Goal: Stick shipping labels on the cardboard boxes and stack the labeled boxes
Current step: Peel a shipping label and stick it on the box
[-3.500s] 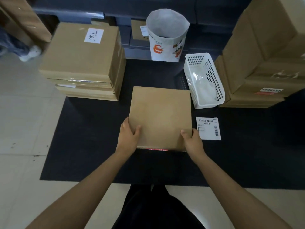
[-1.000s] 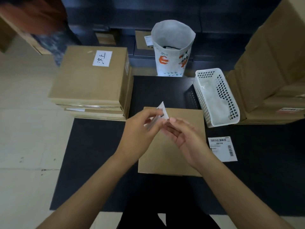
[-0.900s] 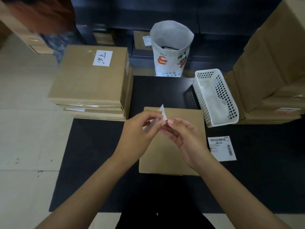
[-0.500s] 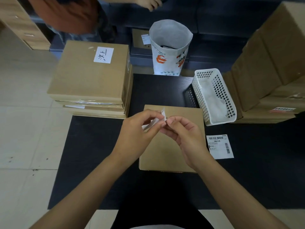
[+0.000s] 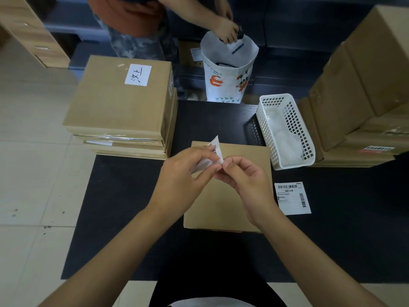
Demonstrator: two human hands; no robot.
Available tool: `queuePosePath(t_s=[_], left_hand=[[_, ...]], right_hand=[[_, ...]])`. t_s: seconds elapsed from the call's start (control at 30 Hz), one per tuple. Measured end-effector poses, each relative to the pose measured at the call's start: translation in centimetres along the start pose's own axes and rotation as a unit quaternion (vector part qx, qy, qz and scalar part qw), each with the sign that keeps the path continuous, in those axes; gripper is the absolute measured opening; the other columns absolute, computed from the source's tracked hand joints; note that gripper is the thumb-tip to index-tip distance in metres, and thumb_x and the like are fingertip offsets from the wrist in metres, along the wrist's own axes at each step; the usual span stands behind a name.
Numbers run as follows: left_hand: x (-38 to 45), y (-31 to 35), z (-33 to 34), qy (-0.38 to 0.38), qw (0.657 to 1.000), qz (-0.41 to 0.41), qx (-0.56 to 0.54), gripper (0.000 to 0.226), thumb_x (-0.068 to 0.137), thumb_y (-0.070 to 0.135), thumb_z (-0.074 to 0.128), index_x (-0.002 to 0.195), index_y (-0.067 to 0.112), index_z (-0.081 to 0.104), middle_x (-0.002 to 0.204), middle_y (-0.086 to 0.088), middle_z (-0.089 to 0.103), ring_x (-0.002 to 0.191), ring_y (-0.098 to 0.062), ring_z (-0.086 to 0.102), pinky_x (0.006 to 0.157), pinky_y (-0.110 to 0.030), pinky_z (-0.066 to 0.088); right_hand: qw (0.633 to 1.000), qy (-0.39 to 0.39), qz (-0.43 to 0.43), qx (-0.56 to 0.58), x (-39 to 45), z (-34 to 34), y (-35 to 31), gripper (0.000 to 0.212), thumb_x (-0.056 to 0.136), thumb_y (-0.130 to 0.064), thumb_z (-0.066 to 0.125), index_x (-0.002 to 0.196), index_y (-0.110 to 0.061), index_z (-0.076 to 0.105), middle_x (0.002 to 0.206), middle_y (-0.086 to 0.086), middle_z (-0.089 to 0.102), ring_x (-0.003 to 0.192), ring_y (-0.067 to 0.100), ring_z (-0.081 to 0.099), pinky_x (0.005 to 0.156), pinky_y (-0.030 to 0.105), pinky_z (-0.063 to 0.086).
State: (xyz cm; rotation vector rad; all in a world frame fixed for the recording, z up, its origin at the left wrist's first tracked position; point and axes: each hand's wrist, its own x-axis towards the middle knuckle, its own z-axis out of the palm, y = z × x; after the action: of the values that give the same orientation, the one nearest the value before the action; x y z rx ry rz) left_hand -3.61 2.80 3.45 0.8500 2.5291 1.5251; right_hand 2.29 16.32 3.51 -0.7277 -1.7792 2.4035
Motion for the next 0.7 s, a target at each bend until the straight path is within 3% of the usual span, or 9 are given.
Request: queuePosePath(t_s=[0.33,0.7], left_hand=[[-0.4,0.4,0.3,-0.007,1.0,-0.01,-0.008,0.025,0.083,0.03,0.064,0.101,0.015,0.071,0.114,0.005,0.068,0.111,-0.002,0.06,0.093,-0.021,0.049],[-0.7,0.4,0.5,-0.014,1.0,-0.024,-0.008,0.019,0.083,0.021,0.07,0.1,0.014,0.071,0.116,0.004,0.068,0.111,-0.004,0.06,0.092,-0.026,0.051]], right_hand=[[1.0,-0.013,0.0,0.016,-0.3,-0.9,0.4,0.017,0.092,-0.003,0.055,0.081,-0.008,0.068,0.079,0.006,0.072,0.081,0.016,0.069,0.079,0.028,0.056],[0.999,-0.021,0.01,0.021,-0.5,-1.5,0.4,0.019,0.091,0.0,0.054,0.082,-0.007,0.069,0.077,0.006,0.073,0.078,0.016,0.069,0.075,0.025,0.055]])
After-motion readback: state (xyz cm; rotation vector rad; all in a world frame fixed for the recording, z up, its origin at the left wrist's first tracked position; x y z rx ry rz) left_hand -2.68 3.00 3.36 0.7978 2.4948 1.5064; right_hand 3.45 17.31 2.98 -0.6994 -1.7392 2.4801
